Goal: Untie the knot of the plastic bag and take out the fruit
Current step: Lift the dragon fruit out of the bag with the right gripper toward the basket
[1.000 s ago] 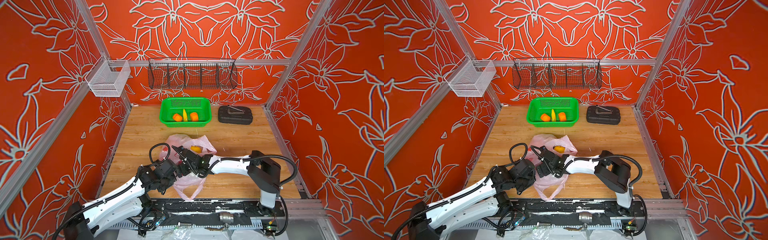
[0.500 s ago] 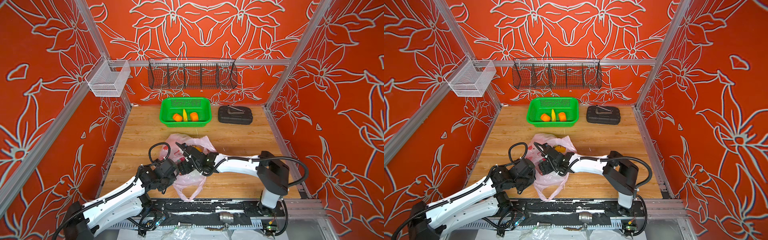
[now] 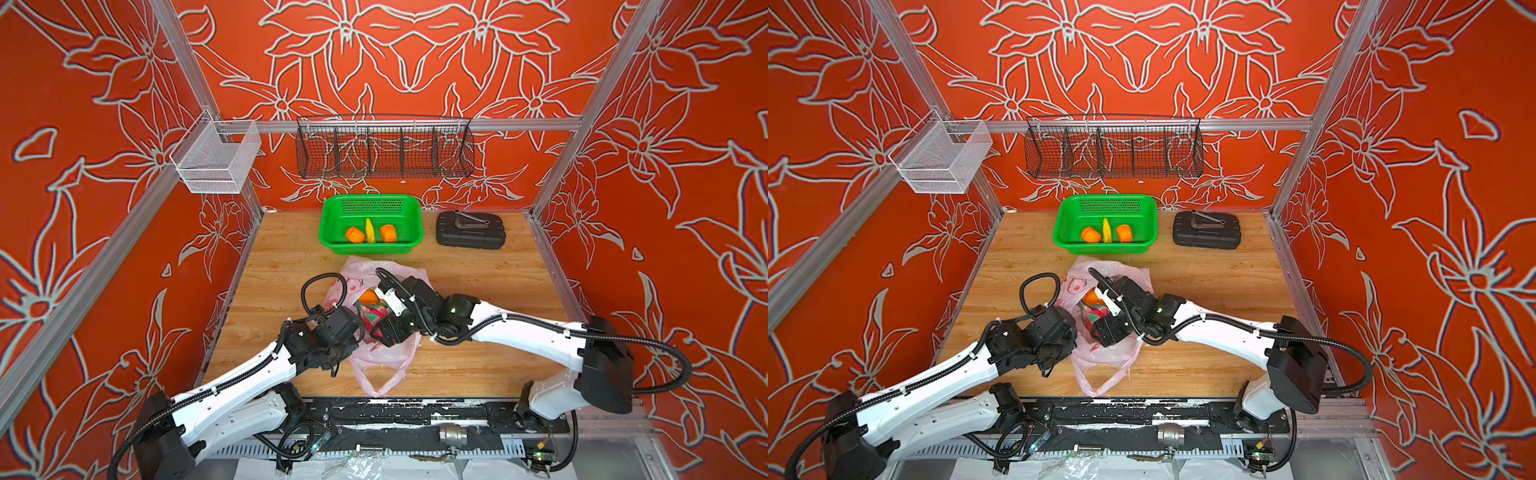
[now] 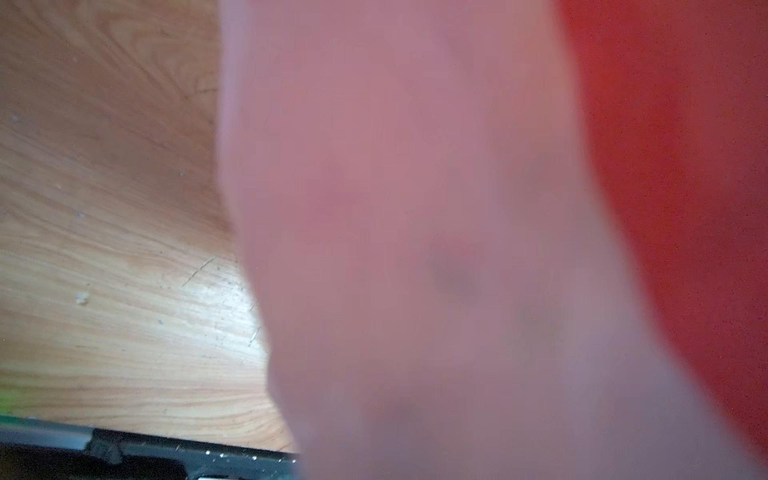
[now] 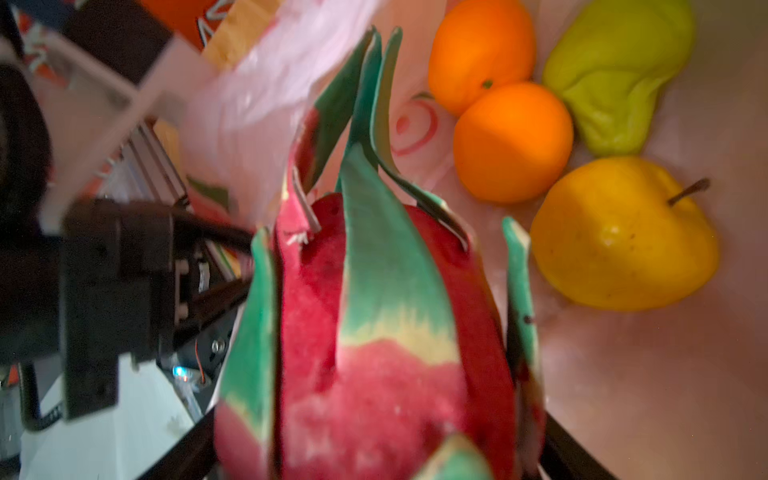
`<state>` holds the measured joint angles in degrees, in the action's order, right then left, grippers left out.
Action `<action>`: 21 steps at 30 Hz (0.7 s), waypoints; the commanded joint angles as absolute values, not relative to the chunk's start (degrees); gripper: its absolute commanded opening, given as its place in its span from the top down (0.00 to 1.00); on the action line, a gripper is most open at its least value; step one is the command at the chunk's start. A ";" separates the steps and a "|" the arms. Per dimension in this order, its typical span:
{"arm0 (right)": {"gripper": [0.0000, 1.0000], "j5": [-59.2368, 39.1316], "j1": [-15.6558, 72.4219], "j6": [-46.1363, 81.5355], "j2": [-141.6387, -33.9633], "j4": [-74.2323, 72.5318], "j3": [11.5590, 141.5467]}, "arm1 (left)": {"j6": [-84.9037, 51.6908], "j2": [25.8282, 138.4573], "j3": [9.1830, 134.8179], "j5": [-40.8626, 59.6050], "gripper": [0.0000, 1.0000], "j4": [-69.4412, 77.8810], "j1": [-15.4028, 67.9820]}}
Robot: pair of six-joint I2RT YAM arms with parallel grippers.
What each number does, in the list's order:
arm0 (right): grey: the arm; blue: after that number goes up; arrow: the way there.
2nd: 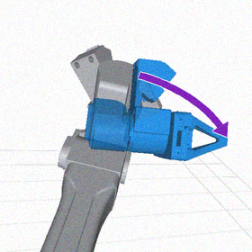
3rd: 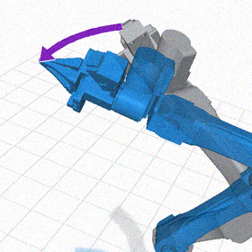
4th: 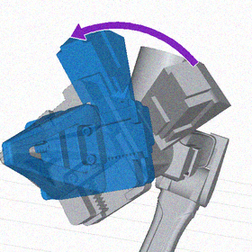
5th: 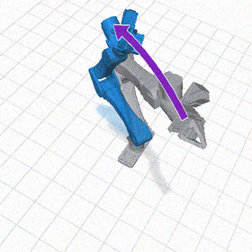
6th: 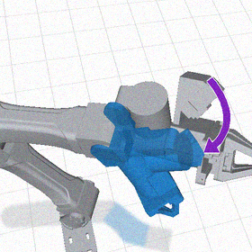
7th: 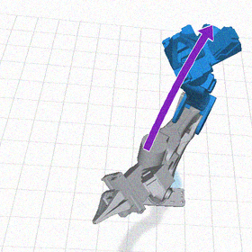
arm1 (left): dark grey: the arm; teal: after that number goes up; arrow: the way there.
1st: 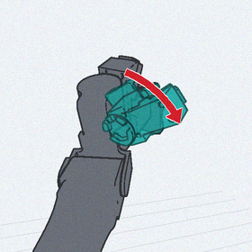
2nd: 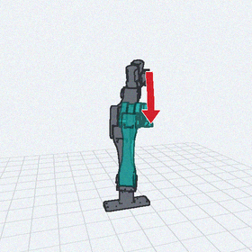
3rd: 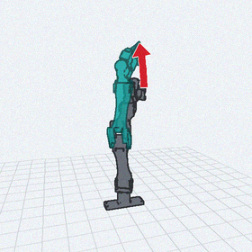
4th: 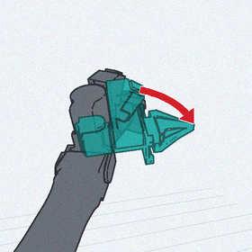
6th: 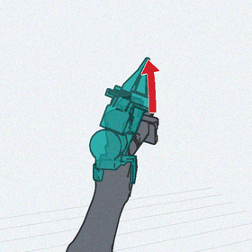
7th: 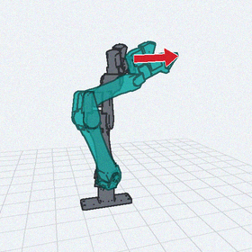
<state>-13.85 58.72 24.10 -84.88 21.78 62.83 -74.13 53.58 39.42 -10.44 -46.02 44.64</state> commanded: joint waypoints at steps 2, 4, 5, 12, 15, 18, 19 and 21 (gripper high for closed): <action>0.40 -18.52 59.06 18.43 -78.24 29.12 61.50 | -73.93 54.99 41.76 -17.87 1.00 -46.49 44.66; 0.39 -17.92 58.98 17.94 -75.04 29.31 59.91 | -73.48 55.99 42.72 -18.89 1.00 -45.02 44.56; 0.40 -17.26 58.97 18.00 -73.27 29.29 59.11 | -72.95 56.95 43.54 -19.29 1.00 -44.38 44.48; 0.41 -14.94 57.50 17.94 -63.00 29.14 58.04 | -70.79 63.25 48.30 -20.58 0.90 -43.74 44.34; 0.43 -11.64 55.81 18.75 -59.56 28.29 58.68 | -69.06 63.46 49.06 -20.28 0.74 -42.48 44.34; 0.44 -13.27 52.60 19.17 -57.69 25.25 59.81 | -67.75 62.89 50.06 -20.59 0.65 -41.50 44.37; 0.44 -14.47 51.77 19.23 -57.47 23.95 60.35 | -67.23 62.74 50.33 -20.77 0.64 -41.12 44.42; 0.44 -15.72 50.47 19.18 -57.43 21.46 62.05 | -66.65 62.35 51.23 -21.20 0.62 -40.96 44.37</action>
<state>-14.15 51.81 19.51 -58.37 28.47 58.48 -68.51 63.35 49.54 -18.74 -41.80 44.58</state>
